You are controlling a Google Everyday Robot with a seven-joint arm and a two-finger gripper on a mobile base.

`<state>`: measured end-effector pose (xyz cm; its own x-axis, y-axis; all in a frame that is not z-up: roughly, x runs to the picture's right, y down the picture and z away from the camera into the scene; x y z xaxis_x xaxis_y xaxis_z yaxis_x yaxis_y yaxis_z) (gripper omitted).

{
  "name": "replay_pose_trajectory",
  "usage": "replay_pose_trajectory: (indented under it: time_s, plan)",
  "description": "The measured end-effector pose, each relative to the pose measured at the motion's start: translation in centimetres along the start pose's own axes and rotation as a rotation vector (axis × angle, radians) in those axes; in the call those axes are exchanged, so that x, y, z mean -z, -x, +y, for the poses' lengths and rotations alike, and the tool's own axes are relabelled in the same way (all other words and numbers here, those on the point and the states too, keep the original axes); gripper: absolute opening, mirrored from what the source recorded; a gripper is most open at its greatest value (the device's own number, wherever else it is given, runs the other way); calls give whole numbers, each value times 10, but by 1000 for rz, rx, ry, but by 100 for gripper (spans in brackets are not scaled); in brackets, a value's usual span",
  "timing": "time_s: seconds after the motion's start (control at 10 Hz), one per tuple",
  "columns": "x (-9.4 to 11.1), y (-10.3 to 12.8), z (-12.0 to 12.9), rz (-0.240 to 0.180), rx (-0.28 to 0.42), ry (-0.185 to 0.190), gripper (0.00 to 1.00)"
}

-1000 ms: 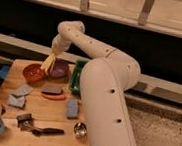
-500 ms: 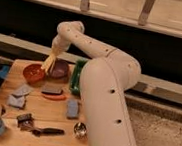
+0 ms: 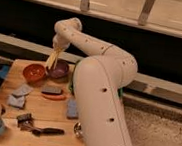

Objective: Place banana in purple bowl

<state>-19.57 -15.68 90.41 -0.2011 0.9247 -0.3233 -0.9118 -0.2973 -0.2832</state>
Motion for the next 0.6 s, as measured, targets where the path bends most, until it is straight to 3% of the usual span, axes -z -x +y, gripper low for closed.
replay_pose_trajectory:
  time_s: [0.2,0.6]
  plan:
    - [-3,0,-1,1,2,-17,9]
    - [-2,2,-12,-9,-14,-41,48]
